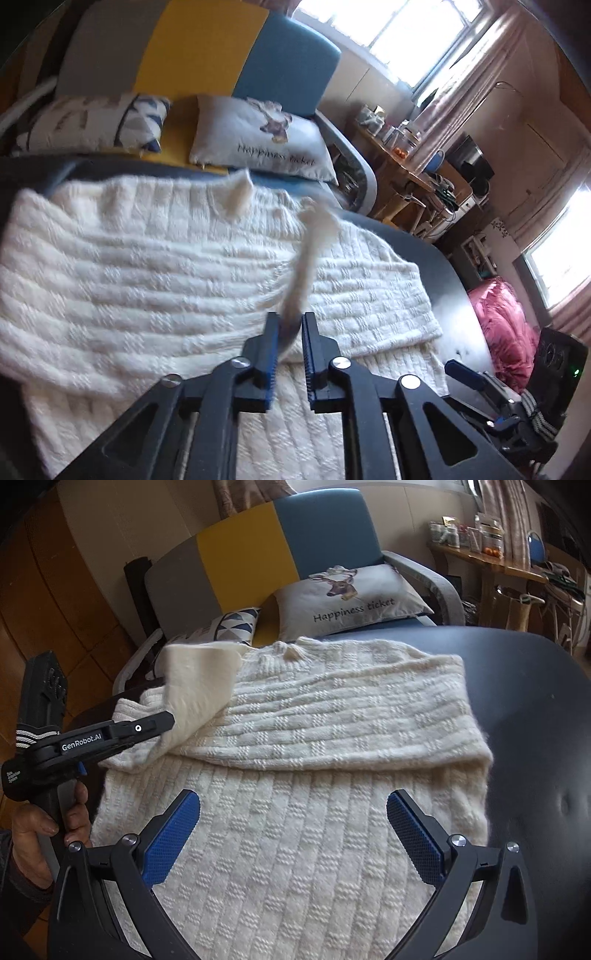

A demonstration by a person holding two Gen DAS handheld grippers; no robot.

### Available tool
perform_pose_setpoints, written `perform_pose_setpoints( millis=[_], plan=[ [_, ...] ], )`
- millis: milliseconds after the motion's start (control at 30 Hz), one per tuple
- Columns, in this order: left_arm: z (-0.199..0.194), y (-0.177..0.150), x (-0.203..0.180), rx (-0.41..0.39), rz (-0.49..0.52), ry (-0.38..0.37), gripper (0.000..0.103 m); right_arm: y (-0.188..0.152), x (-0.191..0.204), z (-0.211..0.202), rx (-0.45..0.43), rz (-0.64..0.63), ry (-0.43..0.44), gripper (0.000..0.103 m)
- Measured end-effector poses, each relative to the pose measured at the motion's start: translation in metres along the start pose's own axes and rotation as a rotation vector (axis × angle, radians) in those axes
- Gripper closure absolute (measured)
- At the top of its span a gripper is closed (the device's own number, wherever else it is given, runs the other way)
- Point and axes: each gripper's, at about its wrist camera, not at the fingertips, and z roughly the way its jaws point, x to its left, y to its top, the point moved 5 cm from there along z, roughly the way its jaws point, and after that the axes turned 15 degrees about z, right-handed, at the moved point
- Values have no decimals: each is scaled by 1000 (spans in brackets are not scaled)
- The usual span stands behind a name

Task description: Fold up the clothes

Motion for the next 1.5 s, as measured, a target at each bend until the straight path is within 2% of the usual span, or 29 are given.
perform_pose_setpoints(
  millis=[67, 133, 167, 233, 333, 367, 433, 500, 600, 767, 833, 900, 933, 967, 1233, 1500],
  plan=[
    [-16, -4, -2, -33, 7, -7, 89, -2, -1, -5, -1, 7, 3, 0],
    [-40, -10, 1, -86, -11, -31, 89, -4, -2, -12, 3, 24, 44, 0],
    [-53, -14, 6, -108, -29, -42, 88, -4, -1, -14, 13, 55, 98, 0],
    [-89, -34, 24, -167, -89, -70, 87, -1, 0, -20, 49, 169, 276, 0],
    [-126, -66, 54, -196, -164, -50, 86, 8, 6, -16, 100, 359, 540, 0],
    [-136, -79, 65, -197, -185, -31, 86, 11, 8, -11, 108, 412, 584, 0],
    [-153, -104, 83, -190, -218, 8, 86, 16, 11, 1, 109, 479, 619, 0],
    [-165, -129, 99, -172, -243, 47, 86, 17, 12, 16, 117, 529, 605, 0],
    [-172, -156, 113, -149, -280, 66, 86, 16, 10, 32, 108, 575, 555, 0],
    [-174, -180, 126, -141, -331, 87, 86, 14, 19, 44, 103, 524, 452, 1],
    [-173, -181, 126, -145, -334, 88, 86, 15, 21, 47, 95, 497, 416, 16],
    [-171, -180, 123, -142, -314, 92, 86, 15, 23, 52, 98, 469, 382, 60],
    [-170, -179, 121, -143, -305, 92, 86, 14, 24, 57, 119, 462, 374, 70],
    [-169, -178, 118, -144, -297, 91, 86, 12, 25, 61, 133, 461, 369, 74],
    [-161, -169, 108, -135, -261, 69, 86, 5, 20, 63, 114, 549, 401, 73],
    [-155, -166, 101, -119, -241, 61, 86, 3, 8, 81, 120, 625, 349, 73]
  ],
)
